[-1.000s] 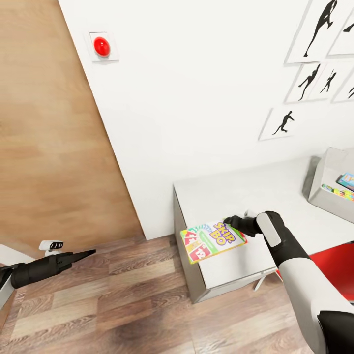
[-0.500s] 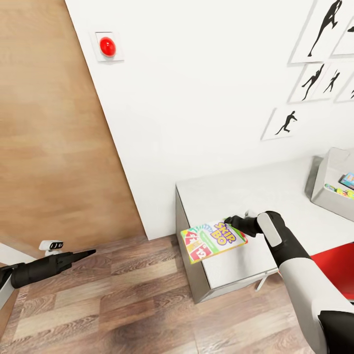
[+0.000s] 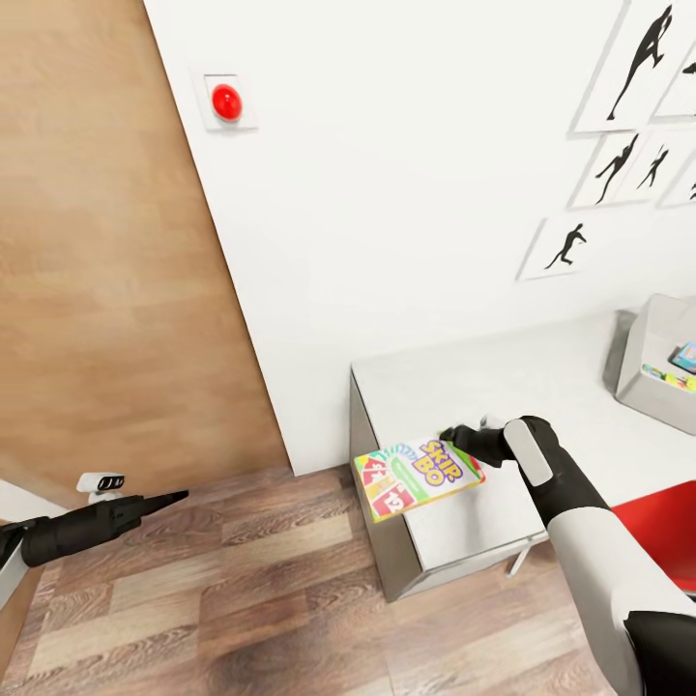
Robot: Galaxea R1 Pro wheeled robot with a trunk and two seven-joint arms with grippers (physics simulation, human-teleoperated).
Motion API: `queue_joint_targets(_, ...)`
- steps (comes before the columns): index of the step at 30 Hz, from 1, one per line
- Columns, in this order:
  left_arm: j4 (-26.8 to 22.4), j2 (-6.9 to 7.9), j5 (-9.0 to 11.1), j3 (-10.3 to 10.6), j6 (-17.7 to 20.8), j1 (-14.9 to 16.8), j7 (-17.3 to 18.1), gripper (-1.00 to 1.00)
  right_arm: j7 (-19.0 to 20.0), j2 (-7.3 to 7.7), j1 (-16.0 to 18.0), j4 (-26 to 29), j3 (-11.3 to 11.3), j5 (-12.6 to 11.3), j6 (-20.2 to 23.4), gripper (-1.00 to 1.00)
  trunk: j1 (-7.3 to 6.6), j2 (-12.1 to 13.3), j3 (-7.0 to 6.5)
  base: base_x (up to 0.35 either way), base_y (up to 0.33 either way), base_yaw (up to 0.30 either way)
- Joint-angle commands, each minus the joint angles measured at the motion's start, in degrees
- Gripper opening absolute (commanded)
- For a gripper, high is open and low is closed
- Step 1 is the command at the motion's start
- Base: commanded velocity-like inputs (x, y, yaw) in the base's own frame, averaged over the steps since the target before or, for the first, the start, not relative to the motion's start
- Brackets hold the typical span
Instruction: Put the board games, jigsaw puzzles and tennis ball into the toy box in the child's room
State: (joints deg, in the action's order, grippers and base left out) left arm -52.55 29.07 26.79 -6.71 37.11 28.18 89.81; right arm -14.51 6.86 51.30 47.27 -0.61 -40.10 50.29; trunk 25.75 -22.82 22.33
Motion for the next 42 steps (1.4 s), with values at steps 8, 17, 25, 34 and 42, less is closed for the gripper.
queue_joint_targets(8, -0.01, 0.02, 0.02, 0.03, 0.55, 0.03, 0.19, 1.00, -0.52, 0.12, -0.04, 0.20, -0.07, -0.59, 0.16, 1.00, 0.04, -0.10, -0.65, 0.000, 0.001, 0.000)
queue_joint_targets(17, -0.01, 0.00, 0.02, 0.03, 0.51, 0.03, 0.19, 1.00, -0.52, 0.41, -0.16, 0.58, -0.09, -0.64, 0.16, 1.00, 0.04, -0.10, -1.50, 0.000, 0.000, 0.000)
queue_joint_targets(25, -0.01, -0.03, 0.02, 0.03, 0.51, 0.03, 0.19, 1.00, -0.55, 0.52, -0.42, 2.76, -0.05, -0.67, 0.16, 1.00, 0.04, -0.10, -2.24, 0.000, 0.000, 0.000)
queue_joint_targets(34, -0.01, -0.06, 0.02, 0.03, 0.51, 0.03, 0.19, 1.00, -0.48, 0.67, -0.70, 10.31, -0.15, -0.73, 0.75, 1.00, 0.04, -0.10, -3.09, 0.000, 0.000, 0.000)
queue_joint_targets(42, -0.01, -0.02, 0.02, 0.03, 0.49, 0.03, 0.19, 1.00, -0.30, 0.88, -3.59, 18.35, -0.76, -1.14, 4.06, 1.00, 0.04, -0.10, -3.83, 0.000, 0.000, 0.000)
